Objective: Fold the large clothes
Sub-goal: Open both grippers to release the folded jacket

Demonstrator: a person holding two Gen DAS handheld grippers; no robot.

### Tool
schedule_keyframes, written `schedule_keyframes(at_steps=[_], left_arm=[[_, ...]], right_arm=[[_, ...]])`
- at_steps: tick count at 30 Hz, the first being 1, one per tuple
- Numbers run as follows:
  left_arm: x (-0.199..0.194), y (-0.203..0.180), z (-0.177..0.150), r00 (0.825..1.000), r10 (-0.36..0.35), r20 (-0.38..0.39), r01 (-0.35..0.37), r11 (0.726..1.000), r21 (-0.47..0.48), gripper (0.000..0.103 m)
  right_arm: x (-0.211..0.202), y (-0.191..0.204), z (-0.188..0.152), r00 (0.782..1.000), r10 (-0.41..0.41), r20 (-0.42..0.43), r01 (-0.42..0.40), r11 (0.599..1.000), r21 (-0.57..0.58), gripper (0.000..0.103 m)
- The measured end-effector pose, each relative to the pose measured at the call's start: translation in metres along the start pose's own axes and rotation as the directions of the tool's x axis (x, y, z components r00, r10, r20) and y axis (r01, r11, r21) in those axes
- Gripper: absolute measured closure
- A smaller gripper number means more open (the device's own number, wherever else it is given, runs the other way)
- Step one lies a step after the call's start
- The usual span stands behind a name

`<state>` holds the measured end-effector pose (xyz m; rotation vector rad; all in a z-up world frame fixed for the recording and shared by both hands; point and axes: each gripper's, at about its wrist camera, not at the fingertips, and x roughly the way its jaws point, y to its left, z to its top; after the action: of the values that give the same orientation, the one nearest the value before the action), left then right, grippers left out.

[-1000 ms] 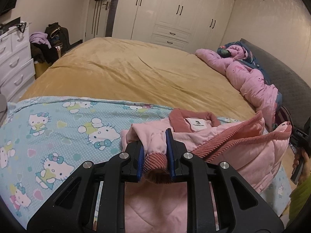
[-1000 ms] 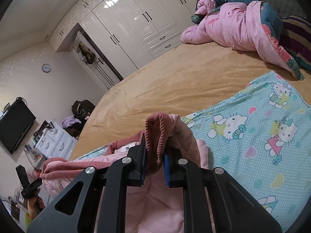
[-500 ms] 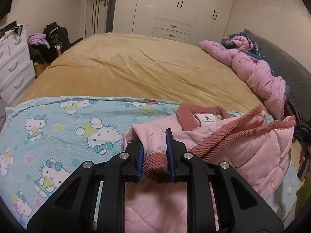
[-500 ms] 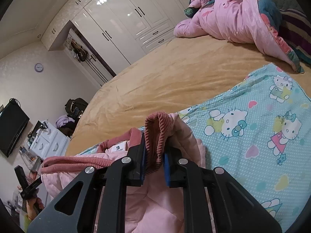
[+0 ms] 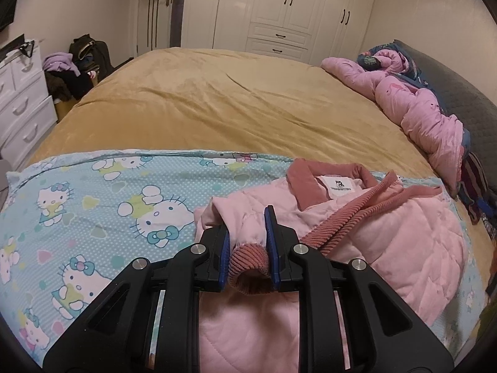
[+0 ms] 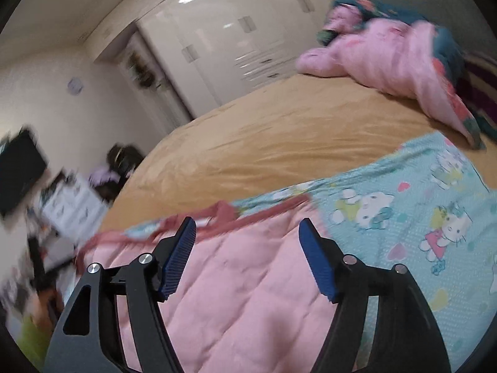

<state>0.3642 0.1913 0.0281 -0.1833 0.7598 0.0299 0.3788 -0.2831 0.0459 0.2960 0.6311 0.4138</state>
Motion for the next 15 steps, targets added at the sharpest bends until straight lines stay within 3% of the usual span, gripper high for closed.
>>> schedule_keyframes(at_steps=[6, 9, 15], left_arm=[[-0.002, -0.001, 0.001, 1.0, 0.003, 0.005, -0.003, 1.0, 0.0, 0.088], [-0.006, 0.0, 0.0, 1.0, -0.003, 0.012, 0.003, 1.0, -0.001, 0.086], [-0.022, -0.003, 0.0, 0.998, -0.033, 0.047, 0.033, 0.999, 0.006, 0.074]], right_arm=[[0.033, 0.078, -0.068, 0.976, 0.081, -0.204, -0.131, 0.961, -0.244, 0.033], [0.056, 0.092, -0.092, 0.959, 0.059, -0.278, -0.131, 0.96, -0.246, 0.032], [0.08, 0.086, -0.102, 0.954, 0.03, -0.299, -0.093, 0.976, -0.198, 0.024]])
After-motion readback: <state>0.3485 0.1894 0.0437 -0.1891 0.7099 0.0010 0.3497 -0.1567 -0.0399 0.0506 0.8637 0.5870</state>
